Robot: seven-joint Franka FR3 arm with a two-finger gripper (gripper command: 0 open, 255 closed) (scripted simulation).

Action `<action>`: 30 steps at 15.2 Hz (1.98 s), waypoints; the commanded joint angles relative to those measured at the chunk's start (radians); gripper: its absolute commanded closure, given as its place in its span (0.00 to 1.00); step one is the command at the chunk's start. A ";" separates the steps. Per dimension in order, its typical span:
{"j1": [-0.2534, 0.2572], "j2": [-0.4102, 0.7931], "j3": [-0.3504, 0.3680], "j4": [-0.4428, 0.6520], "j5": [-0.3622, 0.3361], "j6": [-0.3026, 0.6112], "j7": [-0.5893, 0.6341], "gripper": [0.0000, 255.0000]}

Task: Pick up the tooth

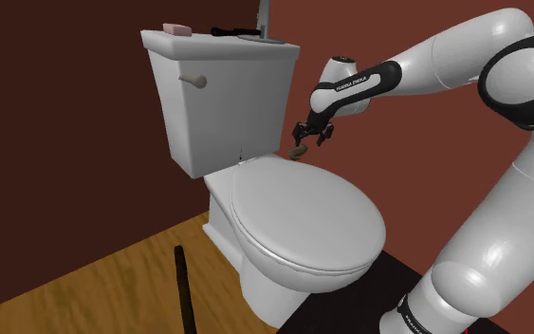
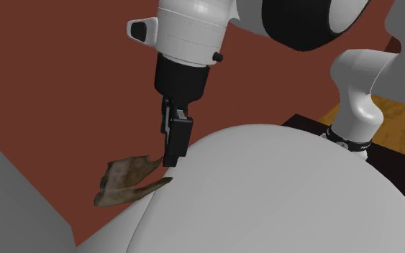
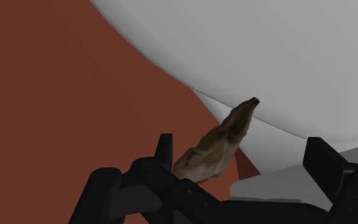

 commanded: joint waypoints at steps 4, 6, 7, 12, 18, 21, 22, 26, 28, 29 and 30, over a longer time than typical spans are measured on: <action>-0.007 0.060 -0.006 0.013 0.007 0.056 0.008 0.00; -0.008 0.074 -0.006 0.000 0.010 0.082 0.008 0.00; -0.008 0.081 -0.006 -0.006 0.011 0.095 0.007 0.00; -0.008 0.095 -0.005 -0.011 0.013 0.114 0.008 1.00; -0.008 0.095 -0.005 -0.011 0.014 0.114 0.007 1.00; -0.008 0.085 -0.006 -0.009 0.012 0.102 0.007 1.00; -0.008 0.078 -0.006 -0.003 0.010 0.090 0.008 1.00; -0.007 0.051 -0.006 0.022 0.006 0.038 0.009 1.00; -0.006 0.039 -0.006 0.036 0.004 0.012 0.009 1.00; -0.006 0.033 -0.006 0.043 0.003 -0.001 0.010 1.00; -0.006 0.027 -0.006 0.050 0.002 -0.014 0.010 1.00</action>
